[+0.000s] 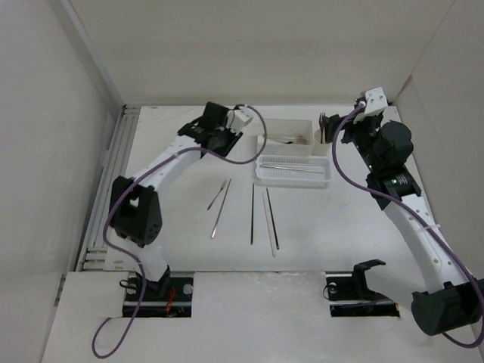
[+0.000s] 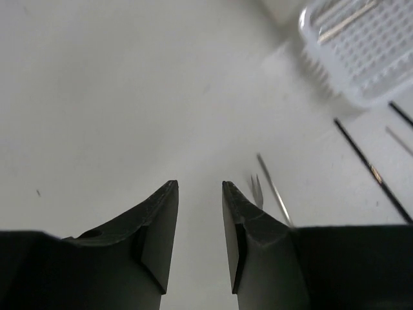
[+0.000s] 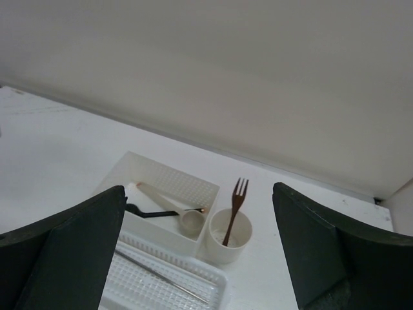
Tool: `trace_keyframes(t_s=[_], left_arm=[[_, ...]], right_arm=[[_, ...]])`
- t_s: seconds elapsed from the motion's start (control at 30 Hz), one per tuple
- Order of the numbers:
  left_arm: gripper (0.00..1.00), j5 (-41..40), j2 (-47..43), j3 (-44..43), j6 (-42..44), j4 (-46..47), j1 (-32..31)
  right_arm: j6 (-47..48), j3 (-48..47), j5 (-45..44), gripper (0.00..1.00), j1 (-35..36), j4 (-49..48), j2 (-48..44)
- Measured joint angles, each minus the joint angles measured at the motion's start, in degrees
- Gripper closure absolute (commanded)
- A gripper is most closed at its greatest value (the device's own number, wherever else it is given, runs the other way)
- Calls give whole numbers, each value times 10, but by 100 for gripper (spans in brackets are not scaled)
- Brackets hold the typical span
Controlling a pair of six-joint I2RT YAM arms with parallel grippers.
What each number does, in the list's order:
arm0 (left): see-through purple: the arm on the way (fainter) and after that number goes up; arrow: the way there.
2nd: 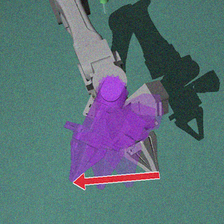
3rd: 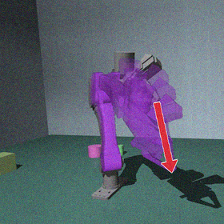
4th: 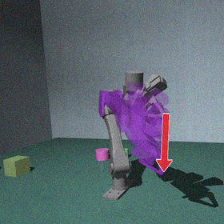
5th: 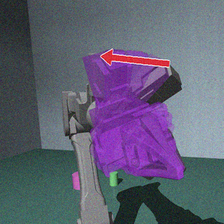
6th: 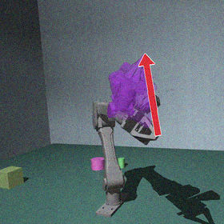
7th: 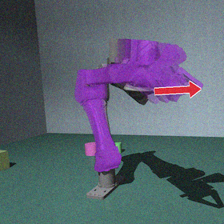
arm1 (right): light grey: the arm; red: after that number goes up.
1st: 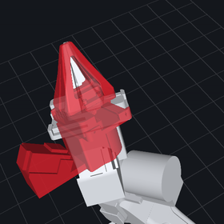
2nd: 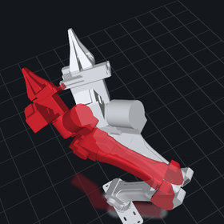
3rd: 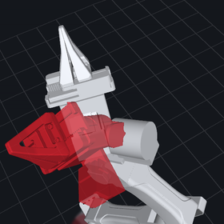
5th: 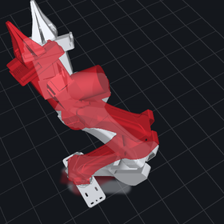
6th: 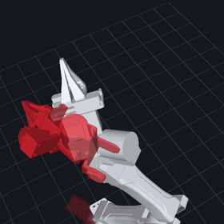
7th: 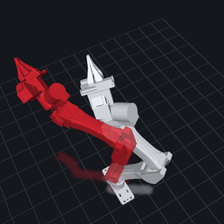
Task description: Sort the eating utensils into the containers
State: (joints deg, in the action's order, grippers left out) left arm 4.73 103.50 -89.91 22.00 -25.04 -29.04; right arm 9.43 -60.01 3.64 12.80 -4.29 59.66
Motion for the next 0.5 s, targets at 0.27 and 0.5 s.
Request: trace_keyframes(t_s=[0.27,0.5], left_arm=[[64,5,-124,262,-60,8,21],[64,17,-124,311,-73,8,42]], right_arm=[[-27,19,-16,0,79,0,1],[-46,38,-49,0,120,16,-1]])
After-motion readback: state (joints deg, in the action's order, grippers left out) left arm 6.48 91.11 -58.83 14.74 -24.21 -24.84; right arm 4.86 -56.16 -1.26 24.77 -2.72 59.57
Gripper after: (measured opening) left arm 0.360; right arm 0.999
